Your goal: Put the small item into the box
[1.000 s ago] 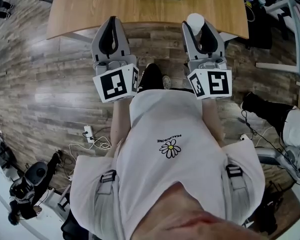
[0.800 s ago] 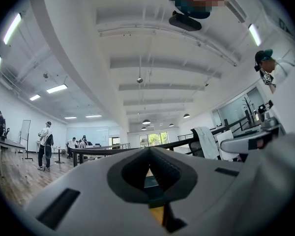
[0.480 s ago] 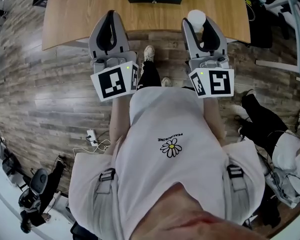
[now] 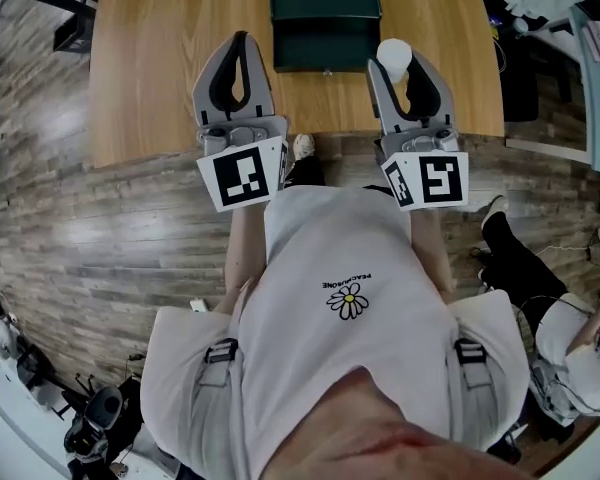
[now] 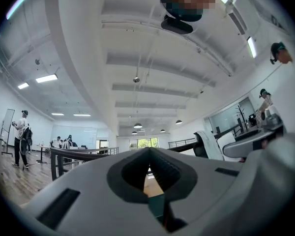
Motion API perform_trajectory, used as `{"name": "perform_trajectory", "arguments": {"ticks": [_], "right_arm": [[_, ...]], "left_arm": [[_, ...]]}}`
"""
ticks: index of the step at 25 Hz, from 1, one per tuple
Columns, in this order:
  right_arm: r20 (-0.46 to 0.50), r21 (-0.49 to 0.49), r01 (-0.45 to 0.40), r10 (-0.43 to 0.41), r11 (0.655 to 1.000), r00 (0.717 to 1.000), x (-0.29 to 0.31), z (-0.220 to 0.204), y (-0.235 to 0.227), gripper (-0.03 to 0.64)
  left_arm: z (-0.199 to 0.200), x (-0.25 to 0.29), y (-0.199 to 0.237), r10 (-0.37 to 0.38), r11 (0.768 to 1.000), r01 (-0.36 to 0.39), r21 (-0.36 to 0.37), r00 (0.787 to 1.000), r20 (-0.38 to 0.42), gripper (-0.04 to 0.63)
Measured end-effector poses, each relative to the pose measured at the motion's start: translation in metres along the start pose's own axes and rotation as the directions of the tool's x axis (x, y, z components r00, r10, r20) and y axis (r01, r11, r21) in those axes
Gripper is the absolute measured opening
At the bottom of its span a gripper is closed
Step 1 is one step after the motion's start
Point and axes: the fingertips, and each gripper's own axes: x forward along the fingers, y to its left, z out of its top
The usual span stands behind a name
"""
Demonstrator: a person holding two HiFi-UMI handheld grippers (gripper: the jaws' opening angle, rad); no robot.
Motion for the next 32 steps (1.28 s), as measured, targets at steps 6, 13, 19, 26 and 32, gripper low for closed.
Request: {"name": "perform_trajectory", "arguments": {"ticks": [6, 13, 19, 26, 32], "right_arm": [[-0.031, 0.0, 0.036, -0.036, 0.999, 0.999, 0.056, -0.001, -0.005, 0.183], [-0.02, 0.019, 0.029, -0.029, 0.999, 0.999, 0.082, -0.007, -0.028, 0.182], [-0.004, 0.035, 0.001, 0.0, 0.999, 1.0, 0.09, -0.008, -0.028, 0.183], [-0.005, 0.075, 0.014, -0.013, 0.997, 1.0, 0.087, -0.01, -0.04, 0.183], [-0.042, 0.075, -0.019, 0.022, 0.997, 0.999, 0.092, -0.019, -0.04, 0.183]], "left_arm": [[-0.009, 0.047, 0.037, -0.012, 1.0, 0.012, -0.011, 1.0, -0.006, 0.015], [-0.02, 0.07, 0.038, 0.015, 1.0, -0.016, -0.017, 0.999, -0.034, 0.015], [-0.013, 0.072, 0.041, 0.041, 0.999, -0.042, -0.02, 0.999, -0.023, 0.015], [-0.006, 0.074, 0.033, 0.047, 0.999, -0.047, 0.011, 0.999, -0.018, 0.014], [-0.001, 0.072, 0.045, 0.082, 0.996, -0.081, 0.042, 0.997, -0.016, 0.015]]}}
